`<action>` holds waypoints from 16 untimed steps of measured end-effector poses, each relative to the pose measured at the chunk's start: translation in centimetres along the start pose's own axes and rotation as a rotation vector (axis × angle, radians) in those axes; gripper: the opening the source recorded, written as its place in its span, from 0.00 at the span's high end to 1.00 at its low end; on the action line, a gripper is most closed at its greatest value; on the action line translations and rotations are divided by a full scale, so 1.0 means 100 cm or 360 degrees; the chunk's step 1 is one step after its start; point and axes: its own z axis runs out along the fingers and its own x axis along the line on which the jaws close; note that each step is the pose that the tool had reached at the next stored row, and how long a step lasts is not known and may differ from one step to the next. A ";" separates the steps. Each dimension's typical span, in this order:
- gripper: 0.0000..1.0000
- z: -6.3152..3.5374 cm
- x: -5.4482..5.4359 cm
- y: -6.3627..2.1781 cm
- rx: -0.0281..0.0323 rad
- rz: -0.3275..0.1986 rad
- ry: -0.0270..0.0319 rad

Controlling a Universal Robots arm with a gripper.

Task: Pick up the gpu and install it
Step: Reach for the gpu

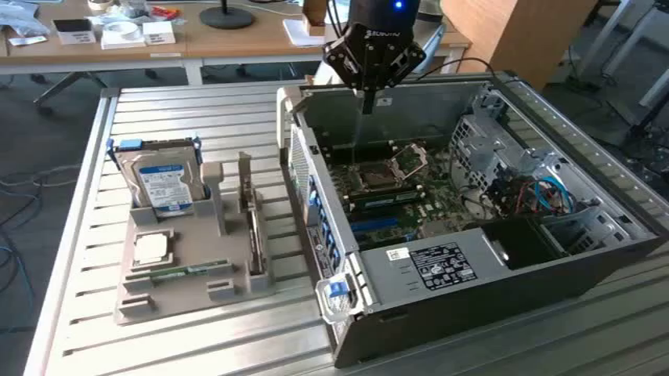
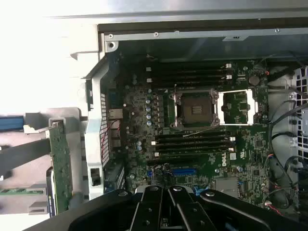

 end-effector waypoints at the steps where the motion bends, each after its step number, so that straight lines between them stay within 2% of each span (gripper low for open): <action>1: 0.89 0.0000 0.000 0.0000 0.00001 0.0000 0.00001; 9: 0.89 0.0000 0.000 0.0000 -0.00001 0.0000 -0.00001; 16: 0.89 -0.0001 0.006 -0.0004 0.00001 0.0000 0.00000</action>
